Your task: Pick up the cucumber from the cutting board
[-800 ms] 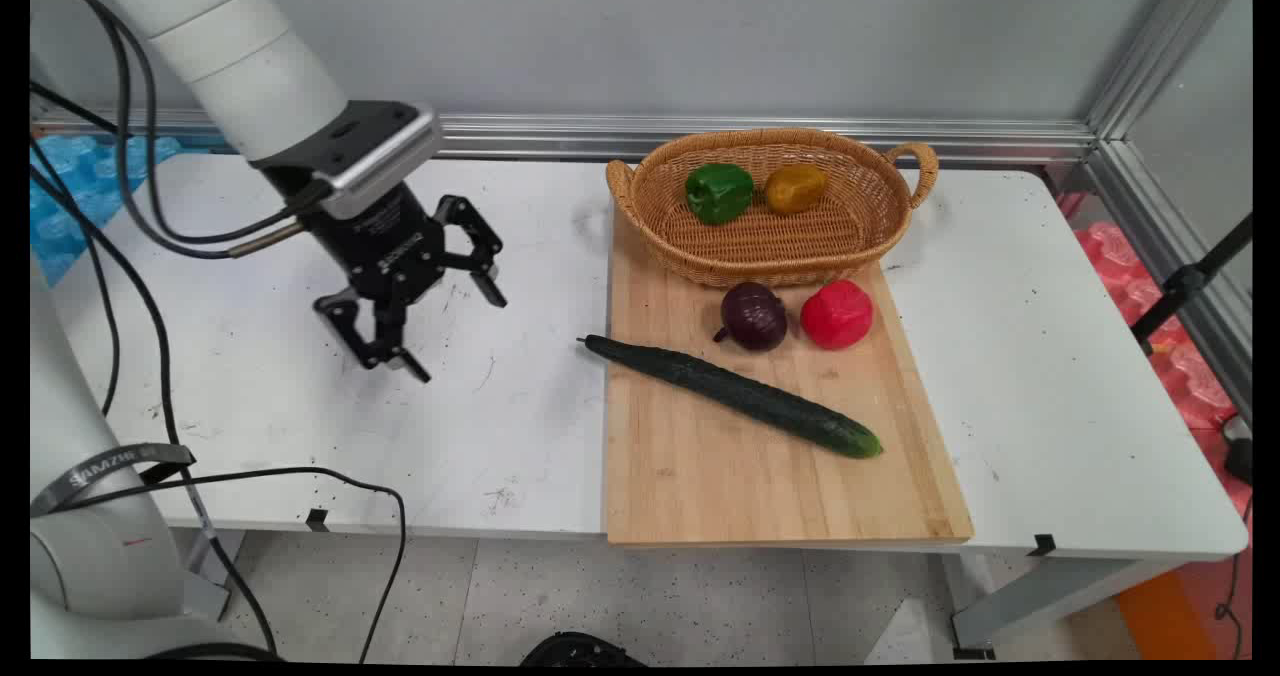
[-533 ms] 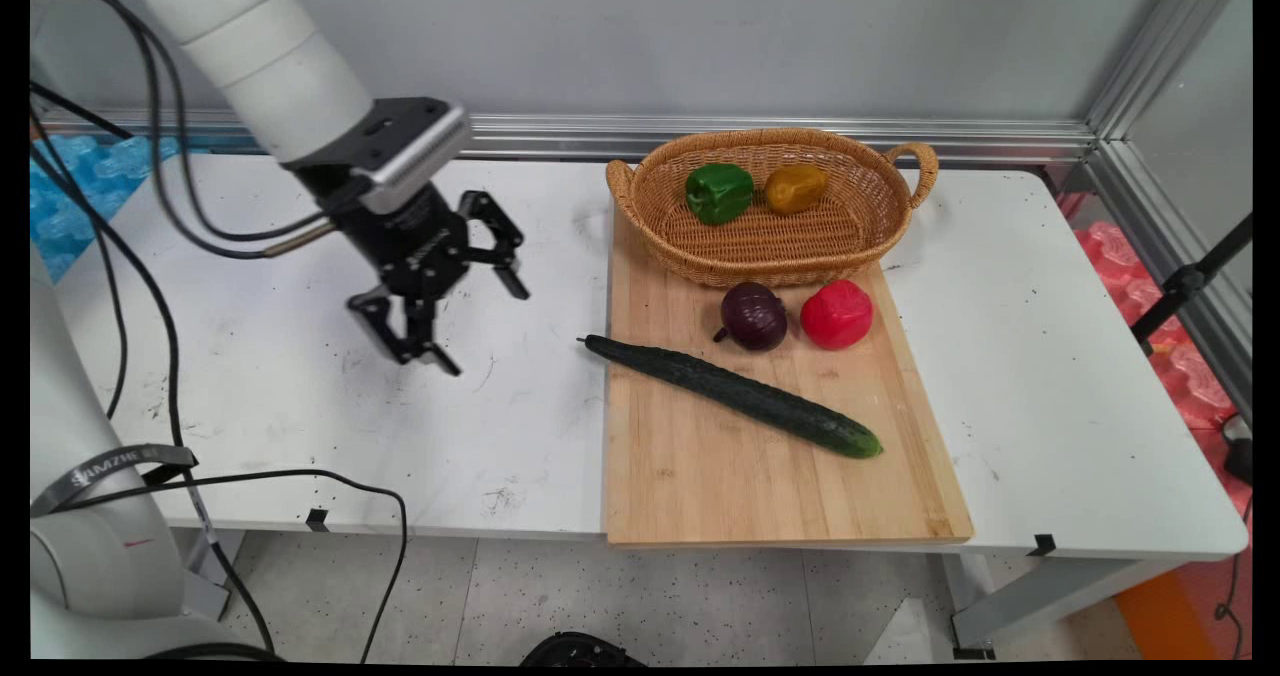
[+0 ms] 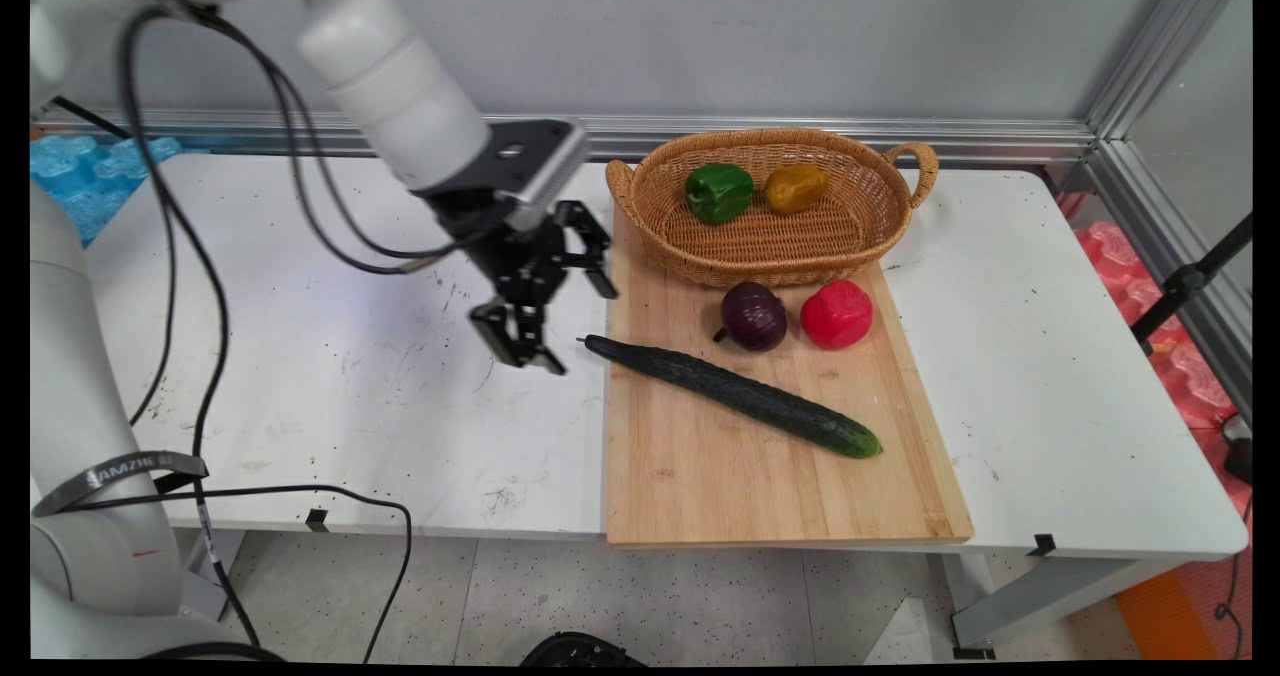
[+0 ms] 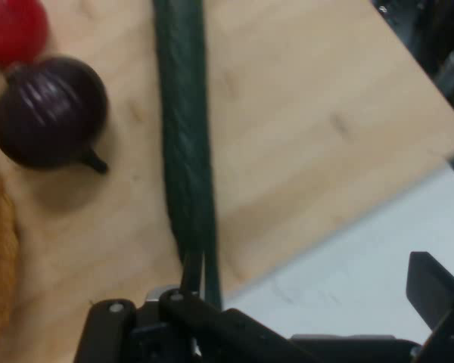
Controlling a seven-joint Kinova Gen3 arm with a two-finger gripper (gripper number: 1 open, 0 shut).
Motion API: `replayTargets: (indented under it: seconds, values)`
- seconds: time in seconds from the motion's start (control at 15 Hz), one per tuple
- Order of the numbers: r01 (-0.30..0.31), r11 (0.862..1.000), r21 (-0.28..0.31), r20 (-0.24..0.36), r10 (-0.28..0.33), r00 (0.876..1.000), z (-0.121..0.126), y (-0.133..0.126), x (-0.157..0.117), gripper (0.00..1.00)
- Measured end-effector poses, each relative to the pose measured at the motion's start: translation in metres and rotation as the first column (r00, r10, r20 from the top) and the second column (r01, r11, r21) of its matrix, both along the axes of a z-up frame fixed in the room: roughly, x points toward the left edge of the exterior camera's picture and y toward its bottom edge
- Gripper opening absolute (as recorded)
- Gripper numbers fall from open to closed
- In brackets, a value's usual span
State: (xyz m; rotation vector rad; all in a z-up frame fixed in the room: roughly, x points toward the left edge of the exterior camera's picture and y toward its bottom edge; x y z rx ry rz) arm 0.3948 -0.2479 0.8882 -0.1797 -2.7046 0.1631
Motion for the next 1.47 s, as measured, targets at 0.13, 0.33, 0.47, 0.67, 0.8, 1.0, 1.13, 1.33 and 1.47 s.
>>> replayTargets:
  seconds: [0.13,0.33,0.47,0.67,0.8,1.0,1.13,1.33,1.47]
  values:
    - [-0.011,1.0,-0.005,-0.006,0.011,1.0,-0.012,-0.011,-0.019,1.0]
    - [-0.02,1.0,-0.006,-0.014,0.02,1.0,-0.025,-0.022,-0.039,1.0]
    - [-0.028,1.0,-0.003,-0.019,0.028,0.999,-0.036,-0.031,-0.057,1.0]
    - [-0.037,0.999,0.003,-0.022,0.037,0.999,-0.053,-0.042,-0.084,1.0]
    - [-0.041,0.999,0.005,-0.021,0.041,0.999,-0.064,-0.05,-0.101,1.0]
    - [-0.046,0.999,0.011,-0.012,0.046,0.999,-0.078,-0.06,-0.122,1.0]
    - [-0.046,0.999,0.016,-0.006,0.046,0.999,-0.086,-0.066,-0.133,1.0]
    - [-0.041,0.999,0.023,0.002,0.041,0.999,-0.095,-0.073,-0.144,1.0]
    - [-0.035,0.999,0.031,0.008,0.035,0.999,-0.101,-0.077,-0.151,1.0]
